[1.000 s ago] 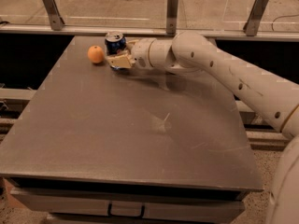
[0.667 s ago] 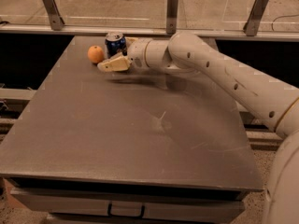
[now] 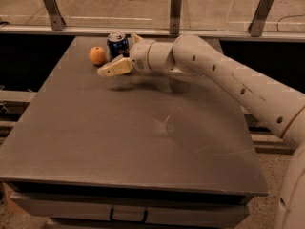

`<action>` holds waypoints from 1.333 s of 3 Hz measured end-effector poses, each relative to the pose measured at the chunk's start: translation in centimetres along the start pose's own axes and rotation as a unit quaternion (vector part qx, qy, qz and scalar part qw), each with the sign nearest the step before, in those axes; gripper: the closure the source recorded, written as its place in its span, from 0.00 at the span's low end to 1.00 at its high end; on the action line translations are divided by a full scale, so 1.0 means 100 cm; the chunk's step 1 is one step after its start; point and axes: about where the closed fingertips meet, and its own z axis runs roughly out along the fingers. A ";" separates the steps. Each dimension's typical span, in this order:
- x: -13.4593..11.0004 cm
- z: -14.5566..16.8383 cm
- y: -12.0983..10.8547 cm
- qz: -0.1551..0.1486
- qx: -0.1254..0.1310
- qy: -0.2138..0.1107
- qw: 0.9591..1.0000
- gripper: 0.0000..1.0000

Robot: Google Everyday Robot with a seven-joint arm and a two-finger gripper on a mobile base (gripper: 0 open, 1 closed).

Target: Move pepsi can near orange

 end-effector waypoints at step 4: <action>-0.016 0.019 0.004 0.009 -0.012 -0.042 0.999 0.00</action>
Offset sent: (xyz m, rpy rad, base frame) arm -0.0113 -0.0009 0.0156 0.0878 -0.0261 -0.0064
